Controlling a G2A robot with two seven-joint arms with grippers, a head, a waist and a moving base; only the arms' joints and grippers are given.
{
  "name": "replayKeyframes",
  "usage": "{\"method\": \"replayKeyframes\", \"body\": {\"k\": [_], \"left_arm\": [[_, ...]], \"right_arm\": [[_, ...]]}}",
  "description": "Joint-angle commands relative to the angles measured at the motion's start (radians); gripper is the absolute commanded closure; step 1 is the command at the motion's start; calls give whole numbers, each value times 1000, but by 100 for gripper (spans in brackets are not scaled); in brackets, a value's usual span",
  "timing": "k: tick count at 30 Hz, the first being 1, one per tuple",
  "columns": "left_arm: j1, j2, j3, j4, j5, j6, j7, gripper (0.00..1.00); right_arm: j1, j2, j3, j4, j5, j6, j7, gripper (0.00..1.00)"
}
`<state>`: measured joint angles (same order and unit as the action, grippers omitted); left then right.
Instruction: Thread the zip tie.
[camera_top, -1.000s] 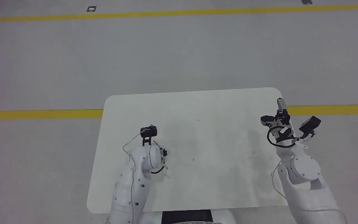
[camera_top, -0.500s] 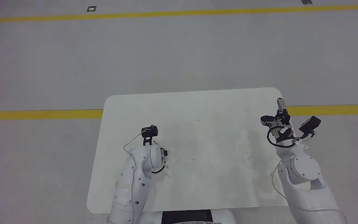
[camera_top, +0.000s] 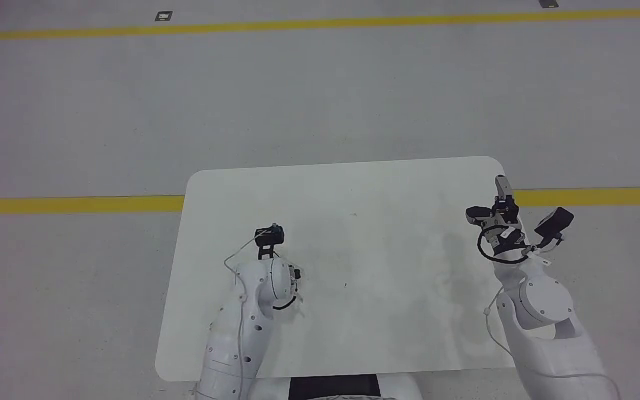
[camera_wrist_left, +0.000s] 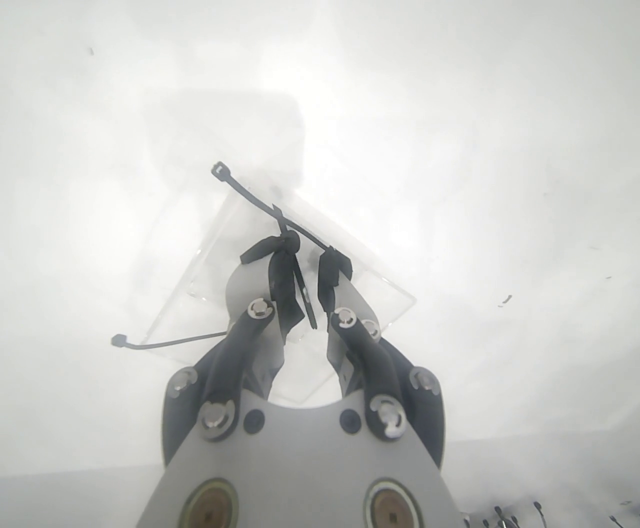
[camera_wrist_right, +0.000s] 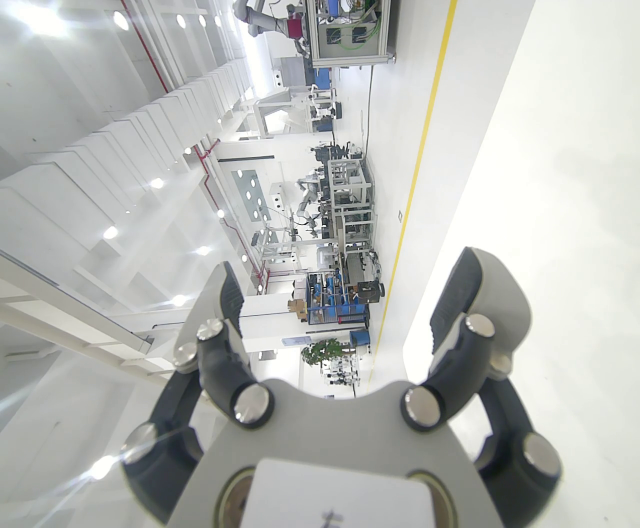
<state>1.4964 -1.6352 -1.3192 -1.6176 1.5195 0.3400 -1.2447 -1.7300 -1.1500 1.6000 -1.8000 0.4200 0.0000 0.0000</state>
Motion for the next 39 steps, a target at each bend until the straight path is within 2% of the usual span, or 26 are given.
{"method": "replayKeyframes", "body": {"k": [1, 6, 14, 22, 27, 31, 39], "left_arm": [[-1, -1, 0, 2, 2, 0, -1, 86], [-2, -2, -1, 4, 5, 0, -3, 100], [5, -5, -5, -10, 5, 0, -1, 100], [42, 1, 0, -99, 6, 0, -7, 100], [63, 7, -1, -140, 9, -1, -16, 100], [73, 13, -8, -159, 6, -6, -36, 100], [71, 24, -21, -176, 3, -20, -104, 100]], "right_arm": [[0, 0, 0, 0, 0, 0, 0, 0], [0, 0, 0, 0, 0, 0, 0, 0], [0, 0, 0, 0, 0, 0, 0, 0], [0, 0, 0, 0, 0, 0, 0, 0], [0, 0, 0, 0, 0, 0, 0, 0], [0, 0, 0, 0, 0, 0, 0, 0], [0, 0, 0, 0, 0, 0, 0, 0]]}}
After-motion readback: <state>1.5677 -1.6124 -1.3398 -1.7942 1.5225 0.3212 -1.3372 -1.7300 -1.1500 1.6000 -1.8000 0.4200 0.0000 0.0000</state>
